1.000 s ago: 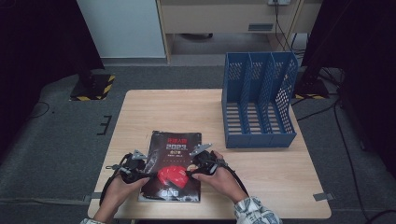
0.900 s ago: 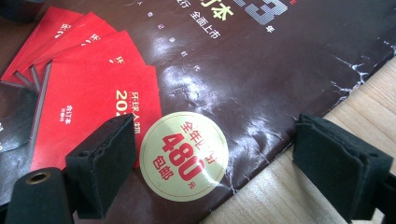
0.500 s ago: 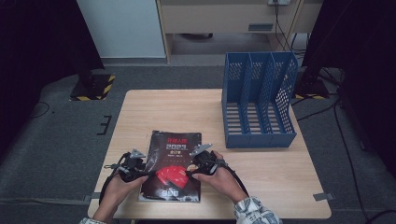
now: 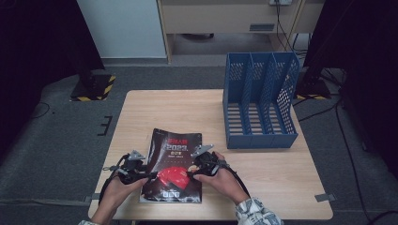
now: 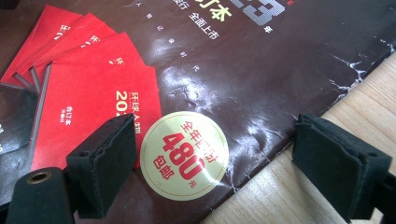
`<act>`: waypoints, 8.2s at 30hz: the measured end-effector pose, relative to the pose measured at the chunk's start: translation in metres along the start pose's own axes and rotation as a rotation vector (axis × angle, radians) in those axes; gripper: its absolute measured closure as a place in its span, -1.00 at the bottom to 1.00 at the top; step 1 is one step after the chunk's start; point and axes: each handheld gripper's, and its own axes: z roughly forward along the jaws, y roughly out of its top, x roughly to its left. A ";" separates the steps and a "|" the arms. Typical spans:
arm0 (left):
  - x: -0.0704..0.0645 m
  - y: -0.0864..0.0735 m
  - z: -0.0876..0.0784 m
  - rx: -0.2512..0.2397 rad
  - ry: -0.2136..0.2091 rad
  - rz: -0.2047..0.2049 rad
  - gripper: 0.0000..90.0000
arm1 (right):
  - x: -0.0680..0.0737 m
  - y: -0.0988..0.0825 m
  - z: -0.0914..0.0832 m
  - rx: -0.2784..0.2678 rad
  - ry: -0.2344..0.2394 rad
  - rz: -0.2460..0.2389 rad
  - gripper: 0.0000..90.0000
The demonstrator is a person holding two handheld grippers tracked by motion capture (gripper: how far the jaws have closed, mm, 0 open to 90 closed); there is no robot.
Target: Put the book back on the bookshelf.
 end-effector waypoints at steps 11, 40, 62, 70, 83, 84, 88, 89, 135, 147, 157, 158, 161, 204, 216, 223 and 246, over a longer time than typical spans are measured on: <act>-0.001 0.001 0.004 -0.027 -0.077 -0.011 0.09 | 0.000 0.000 0.000 0.003 -0.003 0.003 -0.67; -0.002 0.013 0.000 -0.048 -0.011 0.026 0.99 | -0.031 0.018 0.007 -0.018 0.030 0.076 -0.61; -0.007 0.017 -0.042 -0.208 -0.084 0.014 1.00 | -0.034 0.016 0.005 -0.055 0.103 0.130 -0.67; -0.002 0.016 -0.052 -0.261 -0.121 -0.007 1.00 | -0.036 0.018 0.011 -0.089 0.193 0.164 -0.63; 0.003 0.012 -0.039 -0.208 -0.037 -0.008 0.99 | -0.032 0.019 0.016 -0.090 0.204 0.164 -0.54; 0.003 0.011 -0.037 -0.197 -0.030 -0.008 0.99 | -0.032 0.019 0.016 -0.090 0.201 0.166 -0.54; 0.006 0.009 -0.030 -0.147 -0.006 -0.004 0.97 | -0.030 0.018 0.016 -0.099 0.187 0.152 -0.53; 0.007 0.008 -0.028 -0.140 0.001 -0.003 0.95 | -0.029 0.018 0.016 -0.100 0.180 0.147 -0.53; 0.015 -0.014 -0.004 -0.006 0.086 0.024 0.20 | -0.007 0.023 0.013 -0.098 0.244 0.094 -0.20; 0.013 -0.014 -0.003 -0.002 0.093 0.045 0.20 | -0.004 0.013 0.011 -0.101 0.277 0.103 -0.06; 0.015 -0.014 -0.004 -0.006 0.080 0.035 0.18 | 0.007 0.023 0.019 -0.061 0.273 0.081 -0.19; 0.015 -0.014 -0.004 -0.010 0.078 0.032 0.18 | 0.008 0.025 0.020 -0.052 0.275 0.080 -0.20; 0.015 -0.014 -0.004 -0.011 0.075 0.030 0.18 | 0.009 0.027 0.020 -0.038 0.276 0.073 -0.20; -0.004 0.001 0.013 -0.035 0.005 0.059 0.11 | -0.005 0.024 0.011 -0.056 0.226 0.112 -0.05; -0.004 0.002 0.015 -0.046 -0.006 0.050 0.10 | -0.006 0.028 0.012 -0.042 0.157 0.126 0.51; -0.003 0.007 0.021 -0.075 -0.040 0.030 0.09 | -0.010 0.034 0.007 -0.062 0.096 0.151 0.79; 0.001 0.010 0.018 -0.187 -0.035 0.021 -0.82 | -0.010 0.046 -0.018 -0.132 0.056 0.070 0.90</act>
